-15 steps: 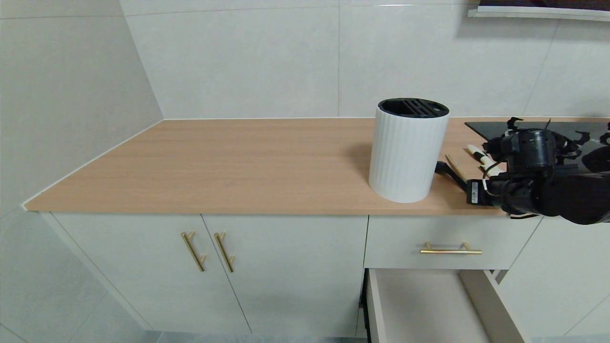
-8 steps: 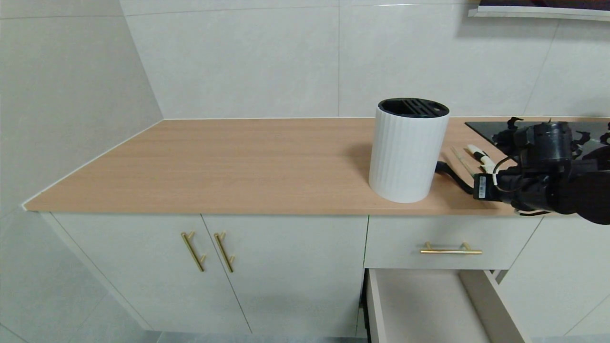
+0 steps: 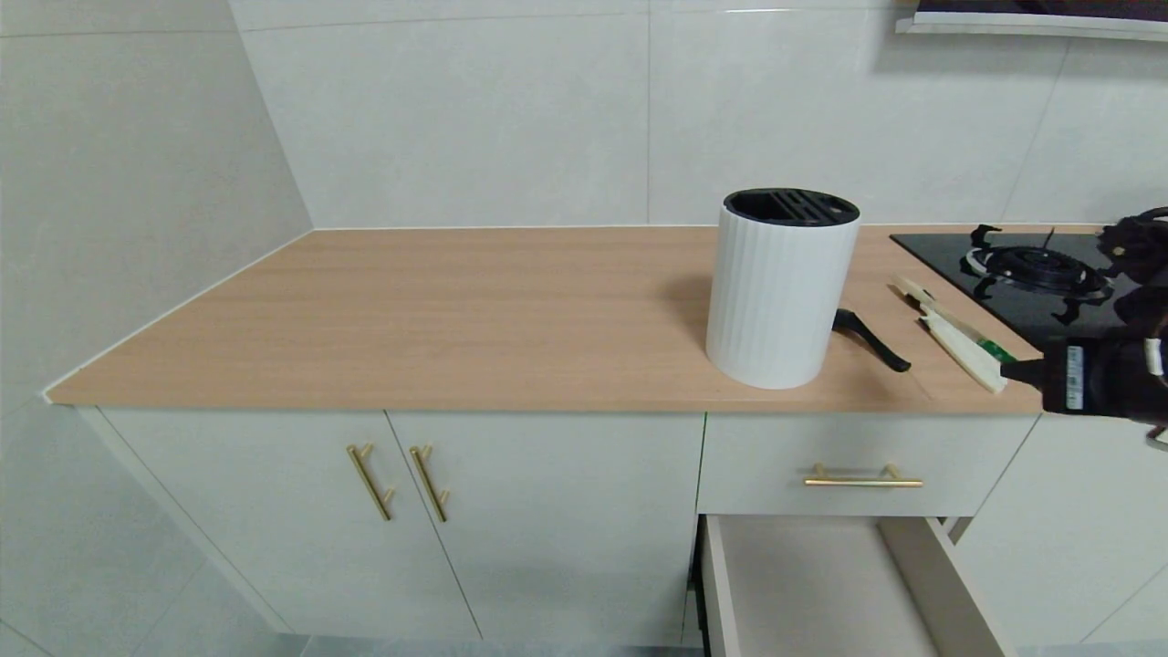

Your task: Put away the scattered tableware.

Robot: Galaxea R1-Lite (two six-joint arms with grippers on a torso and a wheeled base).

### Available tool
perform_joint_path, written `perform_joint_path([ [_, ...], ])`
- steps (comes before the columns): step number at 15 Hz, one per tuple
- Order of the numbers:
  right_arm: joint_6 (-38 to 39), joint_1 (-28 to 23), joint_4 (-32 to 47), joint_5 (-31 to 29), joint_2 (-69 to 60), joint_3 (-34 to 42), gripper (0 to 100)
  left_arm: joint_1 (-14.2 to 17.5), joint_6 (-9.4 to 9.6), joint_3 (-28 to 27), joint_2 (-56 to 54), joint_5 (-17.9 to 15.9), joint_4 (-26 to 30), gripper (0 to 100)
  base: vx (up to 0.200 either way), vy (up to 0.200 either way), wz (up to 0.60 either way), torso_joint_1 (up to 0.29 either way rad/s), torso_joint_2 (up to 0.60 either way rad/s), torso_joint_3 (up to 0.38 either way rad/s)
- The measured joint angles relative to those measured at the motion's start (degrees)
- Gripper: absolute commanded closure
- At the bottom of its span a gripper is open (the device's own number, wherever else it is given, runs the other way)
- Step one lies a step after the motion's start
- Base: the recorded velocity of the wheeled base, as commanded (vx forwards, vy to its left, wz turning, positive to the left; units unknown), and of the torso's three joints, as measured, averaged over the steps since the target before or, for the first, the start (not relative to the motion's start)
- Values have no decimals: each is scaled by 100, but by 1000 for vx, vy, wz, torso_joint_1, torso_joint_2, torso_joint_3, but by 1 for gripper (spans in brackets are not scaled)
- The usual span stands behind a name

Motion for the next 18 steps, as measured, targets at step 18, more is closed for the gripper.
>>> perform_joint_path([
  [18, -970, 151, 2141, 2178, -731, 141, 100, 0, -2, 0, 0, -2, -2, 0, 0, 0, 0, -18, 45, 27],
])
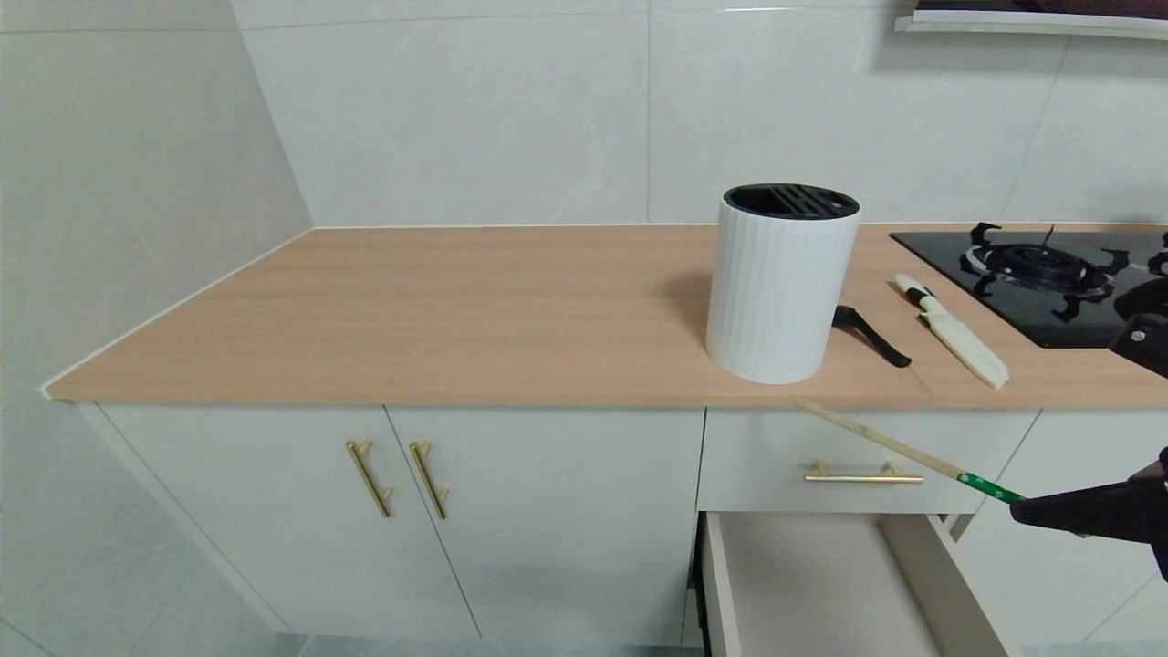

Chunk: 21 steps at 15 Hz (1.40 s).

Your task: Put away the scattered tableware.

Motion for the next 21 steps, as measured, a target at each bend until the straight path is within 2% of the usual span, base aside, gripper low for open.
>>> perform_joint_path([
  [6, -46, 5, -16, 2, 171, 59, 100, 0, 2, 0, 0, 2, 2, 0, 0, 0, 0, -181, 460, 277],
  [16, -46, -6, -495, -23, 636, 369, 100, 0, -2, 0, 0, 0, 2, 0, 0, 0, 0, -130, 438, 306],
  [21, -46, -6, -563, -34, 784, 391, 100, -2, 0, 0, 0, 0, 2, 0, 0, 0, 0, -18, 69, 44],
])
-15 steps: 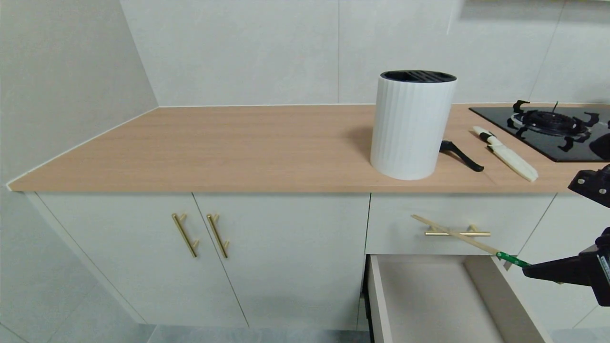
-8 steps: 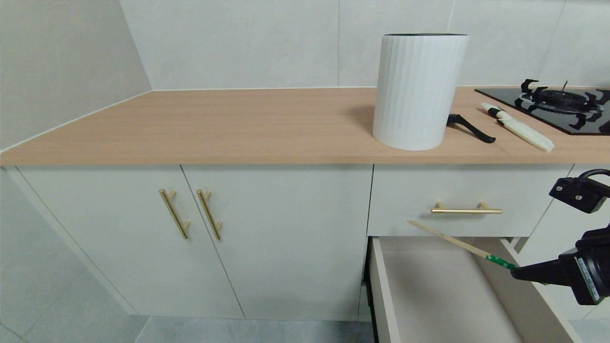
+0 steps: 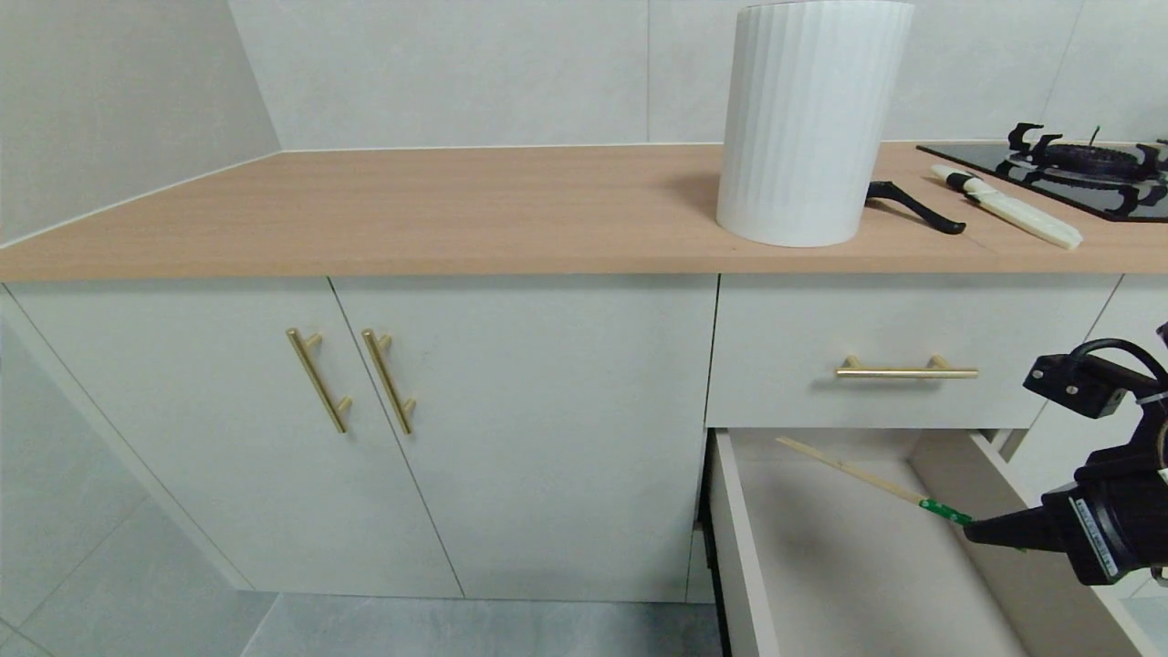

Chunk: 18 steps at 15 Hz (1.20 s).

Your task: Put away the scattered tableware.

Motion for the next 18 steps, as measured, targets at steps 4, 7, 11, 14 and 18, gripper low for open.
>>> perform_joint_path([
  [4, 2, 0, -110, -123, 368, 5, 100, 2, -2, 0, 0, 0, 0, 0, 0, 0, 0, 0, 0, 0],
  [7, 54, 0, -239, -500, 1067, -44, 100, 2, 2, 0, 0, 0, -2, 0, 0, 0, 0, 0, 0, 0],
  [11, 744, 94, -1103, -627, 2044, -72, 100, 2, 2, 0, 0, 0, -2, 0, 0, 0, 0, 0, 0, 0],
  [14, 918, 188, -1512, -640, 2634, -28, 100, 2, 0, 0, 0, 0, -2, 0, 0, 0, 0, 0, 0, 0],
  [18, 1243, 402, -2344, -930, 3252, 171, 100, 2, -2, 0, 2, 2, 0, 0, 0, 0, 0, 0, 0, 0],
])
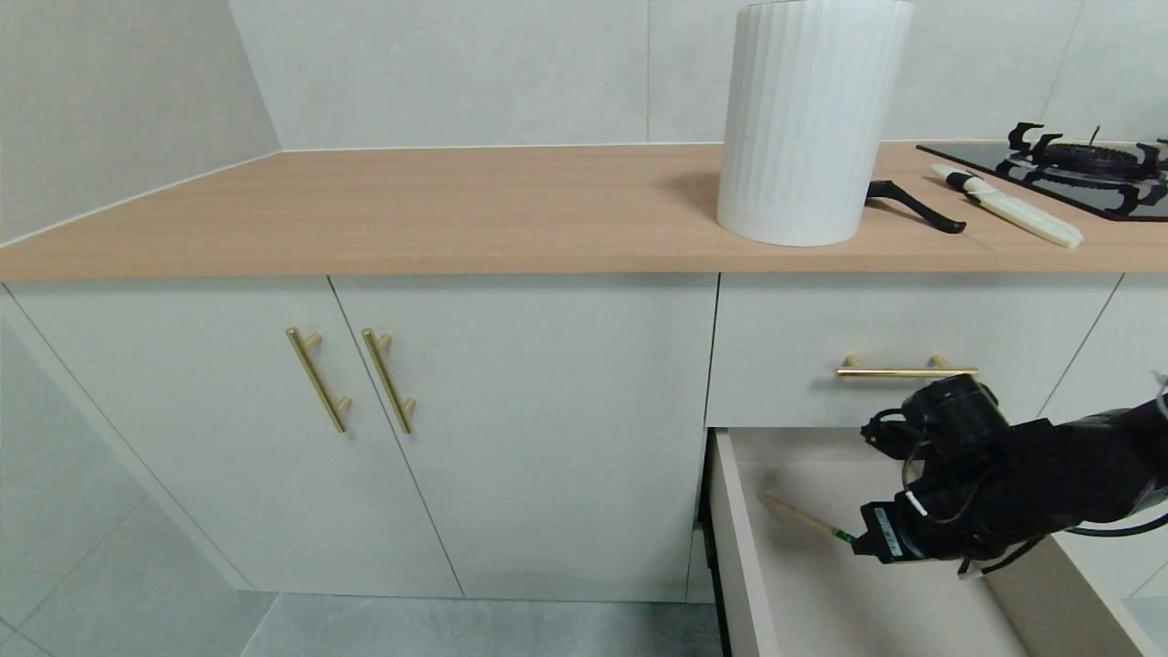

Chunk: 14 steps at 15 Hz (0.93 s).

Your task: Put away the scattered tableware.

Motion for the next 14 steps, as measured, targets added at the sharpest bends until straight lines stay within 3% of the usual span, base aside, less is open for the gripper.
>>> perform_joint_path([
  [4, 942, 528, -699, -523, 779, 26, 100, 0, 5, 0, 0, -2, 0, 0, 0, 0, 0, 0, 0, 0],
  [14, 964, 621, -1131, -823, 1786, 50, 100, 0, 2, -2, 2, 0, 0, 0, 0, 0, 0, 0, 0, 0],
])
